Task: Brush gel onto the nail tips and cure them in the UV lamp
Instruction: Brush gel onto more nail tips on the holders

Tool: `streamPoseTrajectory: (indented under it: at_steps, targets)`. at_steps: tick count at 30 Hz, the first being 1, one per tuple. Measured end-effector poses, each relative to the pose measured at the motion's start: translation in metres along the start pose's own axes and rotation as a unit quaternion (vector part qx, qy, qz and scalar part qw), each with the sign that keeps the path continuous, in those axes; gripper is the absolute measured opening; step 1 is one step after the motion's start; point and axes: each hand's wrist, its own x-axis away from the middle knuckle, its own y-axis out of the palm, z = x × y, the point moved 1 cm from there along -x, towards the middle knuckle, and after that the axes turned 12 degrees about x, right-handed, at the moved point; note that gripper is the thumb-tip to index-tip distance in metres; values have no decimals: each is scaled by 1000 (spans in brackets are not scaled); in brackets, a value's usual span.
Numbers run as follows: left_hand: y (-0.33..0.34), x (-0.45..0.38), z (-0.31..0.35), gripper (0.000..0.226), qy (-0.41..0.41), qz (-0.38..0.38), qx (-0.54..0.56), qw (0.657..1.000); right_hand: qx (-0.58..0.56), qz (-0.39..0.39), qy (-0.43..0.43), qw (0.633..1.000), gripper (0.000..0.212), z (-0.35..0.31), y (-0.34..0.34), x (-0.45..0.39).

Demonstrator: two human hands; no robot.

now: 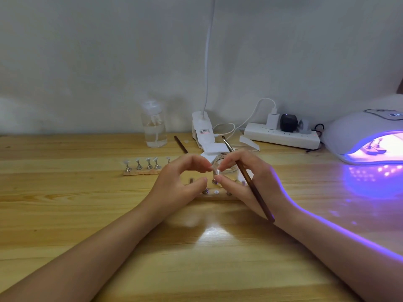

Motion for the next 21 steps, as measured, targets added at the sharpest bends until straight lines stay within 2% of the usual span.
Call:
streamPoseTrajectory:
  at_steps: [5,11,21]
  targets:
    - [-1,0,-6,35,-22,-17,5,1000,96,26,-79,992,19,2,-4,1]
    - [-1,0,-11,45,-51,-72,-10,996,148,11,-100,984,19,4,-4,3]
    - [-4,0,-12,42,-79,-80,-9,994,181,9,-144,973,23,-3,-7,0]
